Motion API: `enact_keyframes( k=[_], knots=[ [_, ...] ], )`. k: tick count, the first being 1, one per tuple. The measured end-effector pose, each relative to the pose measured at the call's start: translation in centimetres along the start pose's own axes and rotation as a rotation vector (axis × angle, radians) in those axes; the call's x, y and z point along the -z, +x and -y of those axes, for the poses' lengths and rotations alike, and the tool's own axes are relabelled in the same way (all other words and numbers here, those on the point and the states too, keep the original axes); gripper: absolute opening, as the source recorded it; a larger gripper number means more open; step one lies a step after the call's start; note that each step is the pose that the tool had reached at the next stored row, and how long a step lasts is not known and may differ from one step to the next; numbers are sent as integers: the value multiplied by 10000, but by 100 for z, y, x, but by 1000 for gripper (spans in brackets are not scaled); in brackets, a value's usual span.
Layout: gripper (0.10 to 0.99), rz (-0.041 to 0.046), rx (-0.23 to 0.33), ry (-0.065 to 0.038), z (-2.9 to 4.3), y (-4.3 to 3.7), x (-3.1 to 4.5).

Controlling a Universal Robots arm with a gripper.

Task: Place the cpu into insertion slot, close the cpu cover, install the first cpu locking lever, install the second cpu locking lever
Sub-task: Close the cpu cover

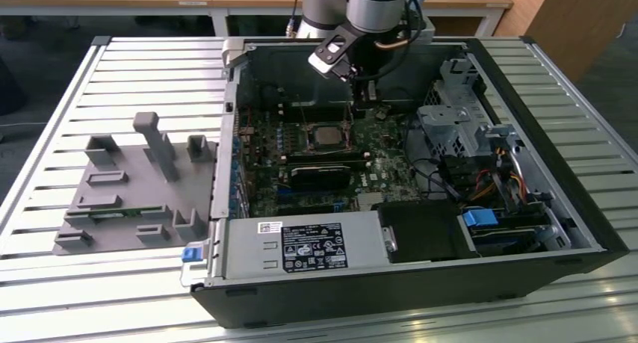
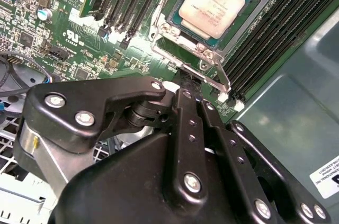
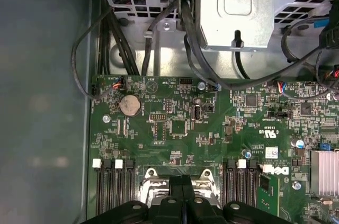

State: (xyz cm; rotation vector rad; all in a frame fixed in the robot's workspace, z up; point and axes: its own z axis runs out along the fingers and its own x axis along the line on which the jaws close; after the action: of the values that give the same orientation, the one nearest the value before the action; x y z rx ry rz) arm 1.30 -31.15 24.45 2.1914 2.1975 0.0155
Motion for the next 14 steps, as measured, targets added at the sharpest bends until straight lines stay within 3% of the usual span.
enact_keyframes(
  k=[14],
  knots=[
    [106, 1, -1, 0, 64, 0, -1]
  ],
)
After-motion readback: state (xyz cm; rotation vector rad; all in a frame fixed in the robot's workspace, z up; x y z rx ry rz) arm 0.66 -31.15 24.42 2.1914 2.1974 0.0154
